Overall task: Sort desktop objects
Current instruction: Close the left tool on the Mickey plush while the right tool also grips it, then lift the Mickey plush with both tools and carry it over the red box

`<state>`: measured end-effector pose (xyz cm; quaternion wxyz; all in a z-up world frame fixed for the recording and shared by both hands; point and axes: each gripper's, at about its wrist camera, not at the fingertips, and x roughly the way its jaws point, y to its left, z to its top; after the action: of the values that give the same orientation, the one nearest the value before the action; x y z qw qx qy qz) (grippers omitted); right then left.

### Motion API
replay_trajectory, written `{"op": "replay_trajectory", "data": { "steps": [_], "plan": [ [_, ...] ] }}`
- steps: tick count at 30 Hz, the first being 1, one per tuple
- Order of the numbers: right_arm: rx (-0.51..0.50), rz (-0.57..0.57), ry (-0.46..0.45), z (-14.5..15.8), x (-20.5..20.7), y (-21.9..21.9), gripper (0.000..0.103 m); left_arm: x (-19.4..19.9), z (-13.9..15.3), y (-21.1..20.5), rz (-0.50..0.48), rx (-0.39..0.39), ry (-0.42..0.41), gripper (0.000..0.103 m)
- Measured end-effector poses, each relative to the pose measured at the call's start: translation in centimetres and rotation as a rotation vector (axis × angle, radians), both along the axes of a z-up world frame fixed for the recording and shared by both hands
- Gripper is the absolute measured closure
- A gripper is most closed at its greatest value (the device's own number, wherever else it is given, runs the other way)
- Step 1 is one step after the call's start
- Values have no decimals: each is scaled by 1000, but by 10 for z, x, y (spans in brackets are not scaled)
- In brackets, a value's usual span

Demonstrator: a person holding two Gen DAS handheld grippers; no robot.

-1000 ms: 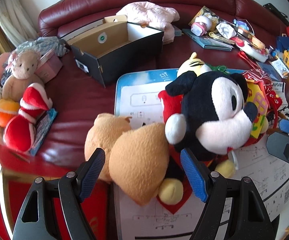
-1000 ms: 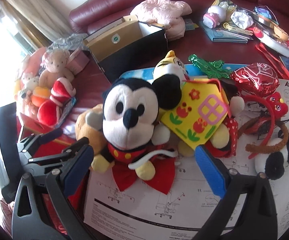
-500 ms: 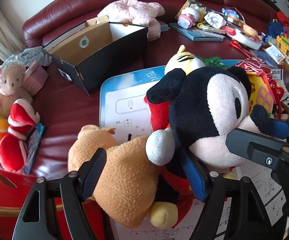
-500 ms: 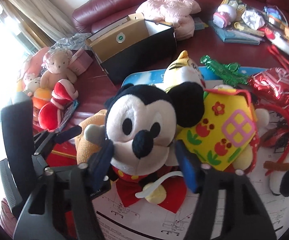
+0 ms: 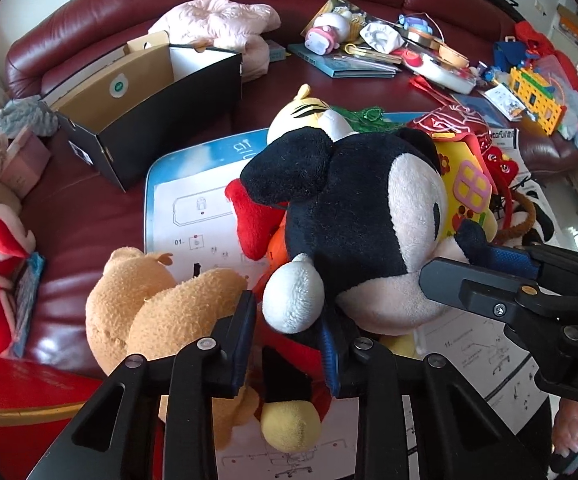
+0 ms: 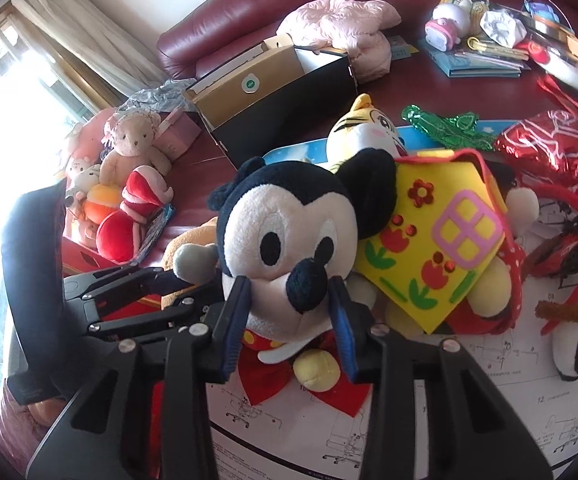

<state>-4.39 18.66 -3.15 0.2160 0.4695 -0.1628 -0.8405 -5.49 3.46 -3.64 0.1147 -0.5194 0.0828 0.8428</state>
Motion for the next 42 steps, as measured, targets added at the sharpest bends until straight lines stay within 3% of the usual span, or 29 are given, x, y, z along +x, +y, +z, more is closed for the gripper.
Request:
{"op": "replay_trajectory", "data": {
  "steps": [2, 3, 8, 22, 31, 36, 42],
  "plan": [
    [-15, -6, -5, -2, 2, 4, 66, 4, 1, 9, -14, -43, 12, 77],
    [-21, -9, -7, -2, 4, 6, 67, 6, 2, 13, -19, -53, 10, 87],
    [-48, -12, -9, 1, 15, 13, 71, 29, 9, 22, -11, -104, 25, 88],
    [-59, 53, 51, 32, 83, 5, 81, 112, 28, -3, 37, 6, 8, 88],
    [-48, 82, 94, 51, 128, -5, 83, 156, 41, -20, 60, 69, 53, 89],
    [-31, 102, 149, 71, 146, -19, 83, 175, 63, -42, 99, 116, 104, 89],
    [-42, 159, 263, 115, 163, -49, 84, 194, 103, -80, 188, 183, 196, 89]
  ]
}}
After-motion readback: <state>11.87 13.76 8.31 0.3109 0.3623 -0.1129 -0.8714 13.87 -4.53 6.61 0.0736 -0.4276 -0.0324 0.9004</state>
